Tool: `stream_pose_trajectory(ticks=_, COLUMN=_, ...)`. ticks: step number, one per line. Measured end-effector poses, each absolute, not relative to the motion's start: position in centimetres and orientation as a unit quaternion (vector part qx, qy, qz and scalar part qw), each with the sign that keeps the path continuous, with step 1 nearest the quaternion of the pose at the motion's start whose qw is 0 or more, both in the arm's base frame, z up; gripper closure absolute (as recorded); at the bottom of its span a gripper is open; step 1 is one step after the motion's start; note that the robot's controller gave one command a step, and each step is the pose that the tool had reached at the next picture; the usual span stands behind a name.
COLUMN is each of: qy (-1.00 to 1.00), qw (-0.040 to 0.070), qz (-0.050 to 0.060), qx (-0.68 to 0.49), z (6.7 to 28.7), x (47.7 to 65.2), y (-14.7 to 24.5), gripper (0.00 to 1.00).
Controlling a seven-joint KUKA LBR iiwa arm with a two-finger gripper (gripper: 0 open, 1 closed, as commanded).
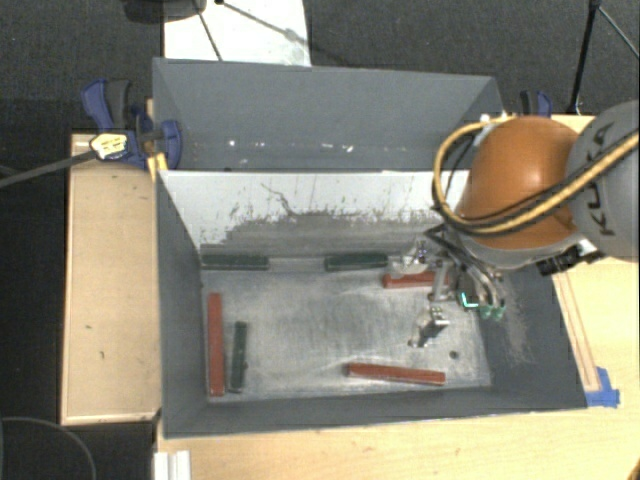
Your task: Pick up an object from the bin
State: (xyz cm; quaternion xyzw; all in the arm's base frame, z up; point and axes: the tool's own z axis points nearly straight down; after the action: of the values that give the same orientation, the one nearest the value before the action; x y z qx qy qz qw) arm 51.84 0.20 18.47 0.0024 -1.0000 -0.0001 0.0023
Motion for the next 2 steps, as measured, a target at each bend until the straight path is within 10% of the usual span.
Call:
stream_pose_trajectory(ticks=1, qy=-1.0, qw=-0.001, qz=0.0, qx=0.002, z=18.8, x=52.0, y=0.2, gripper=0.0)
stream_pose_trajectory(ticks=2, qy=-1.0, qw=0.0, qz=0.0, qx=0.03, z=9.0, x=48.4, y=2.4, gripper=1.0)
